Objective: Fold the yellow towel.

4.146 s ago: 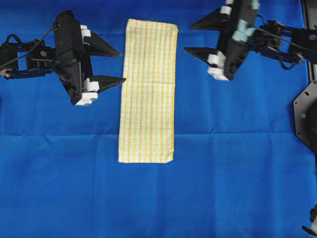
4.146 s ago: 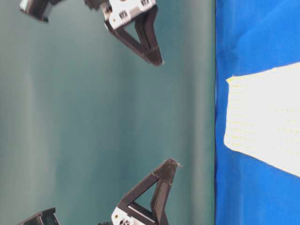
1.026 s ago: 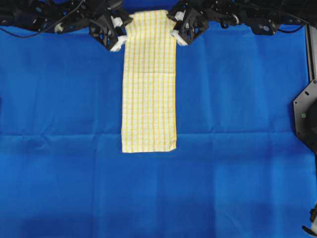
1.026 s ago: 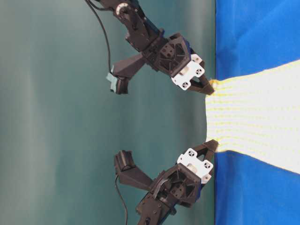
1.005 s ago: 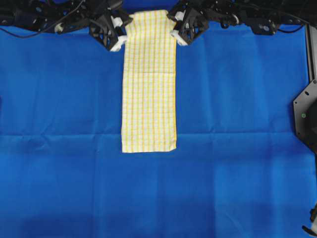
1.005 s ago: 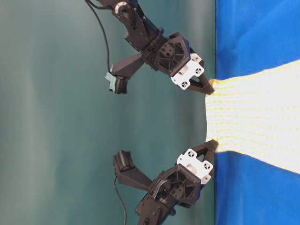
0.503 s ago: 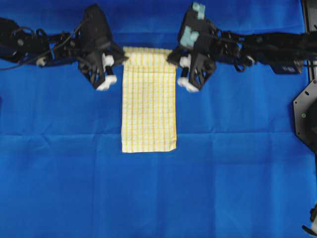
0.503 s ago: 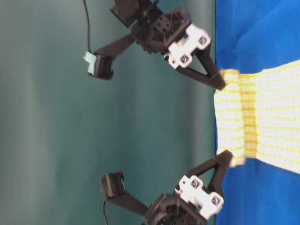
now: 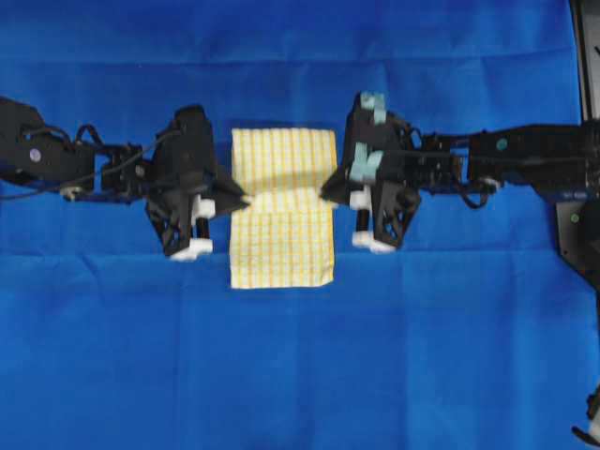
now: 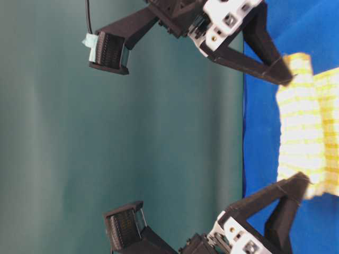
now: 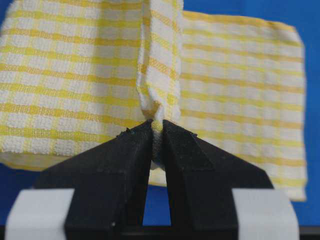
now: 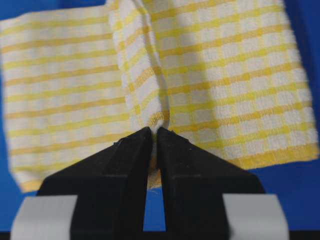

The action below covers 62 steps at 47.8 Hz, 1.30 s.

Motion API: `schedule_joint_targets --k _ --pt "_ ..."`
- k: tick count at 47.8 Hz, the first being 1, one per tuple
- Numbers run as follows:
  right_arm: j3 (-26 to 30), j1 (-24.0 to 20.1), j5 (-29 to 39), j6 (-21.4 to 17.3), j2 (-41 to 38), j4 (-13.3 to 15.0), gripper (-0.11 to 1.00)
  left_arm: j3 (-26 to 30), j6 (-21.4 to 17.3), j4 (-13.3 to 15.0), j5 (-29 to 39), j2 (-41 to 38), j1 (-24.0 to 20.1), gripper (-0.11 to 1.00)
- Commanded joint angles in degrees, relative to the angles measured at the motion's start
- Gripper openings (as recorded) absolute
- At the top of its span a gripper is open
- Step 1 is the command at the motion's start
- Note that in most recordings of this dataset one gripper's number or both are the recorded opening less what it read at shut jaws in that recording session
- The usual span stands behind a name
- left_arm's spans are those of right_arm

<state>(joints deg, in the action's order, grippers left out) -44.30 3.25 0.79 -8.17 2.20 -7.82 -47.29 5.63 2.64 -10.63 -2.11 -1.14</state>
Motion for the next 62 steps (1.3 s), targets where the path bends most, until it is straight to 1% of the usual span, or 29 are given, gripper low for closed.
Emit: schedule_joint_targets --k 1,13,21,40,42,45,52,54,56,58,59,62 --pt "0.44 -1.14 -0.44 -0.44 1.14 -0.26 0.05 0.44 0.44 0.09 0.00 1.05 1.14 0.06" --pt "0.79 -4.39 -1.41 -2.20 -0.18 -0.35 0.05 0.79 1.05 0.09 0.88 0.97 3.69 0.06" --pt "1.05 -5.71 -2.11 -2.99 -1.67 -0.70 0.05 0.79 0.97 0.09 0.97 0.79 5.71 0.06" --pt "2.29 -7.38 -2.90 -5.19 -5.01 -0.79 0.05 0.97 0.97 0.09 0.88 0.09 6.68 0.06" --pt "2.20 -7.38 -2.81 -5.27 -5.10 -0.79 0.05 1.14 0.97 0.09 0.88 -0.09 6.86 0.09" --pt "2.29 -7.38 -2.81 -5.27 -5.10 -0.79 0.05 1.49 0.97 0.09 0.97 -0.35 7.03 0.17" --pt "2.64 -7.38 -2.72 -5.27 -5.01 -0.79 0.06 1.58 0.70 0.09 1.76 -0.35 7.03 0.49" --pt "2.81 -7.38 -2.90 -5.27 -5.01 -0.79 0.06 1.58 0.70 0.09 2.11 -0.26 7.03 0.55" --pt "2.99 -7.38 -3.08 -5.36 -5.01 -0.79 0.06 1.58 0.70 0.09 2.37 -0.18 7.03 0.56" --pt "3.25 -7.38 -2.99 -5.54 -5.01 -0.79 0.08 1.67 0.70 0.09 2.72 0.00 6.94 0.55" --pt "3.43 -7.38 -2.90 -5.63 -5.10 -0.88 0.11 1.67 0.62 0.09 2.90 0.09 6.86 0.55" --pt "4.04 -7.38 -2.55 -6.15 -5.01 -0.88 0.29 1.58 0.53 0.09 3.43 0.70 6.77 0.54"
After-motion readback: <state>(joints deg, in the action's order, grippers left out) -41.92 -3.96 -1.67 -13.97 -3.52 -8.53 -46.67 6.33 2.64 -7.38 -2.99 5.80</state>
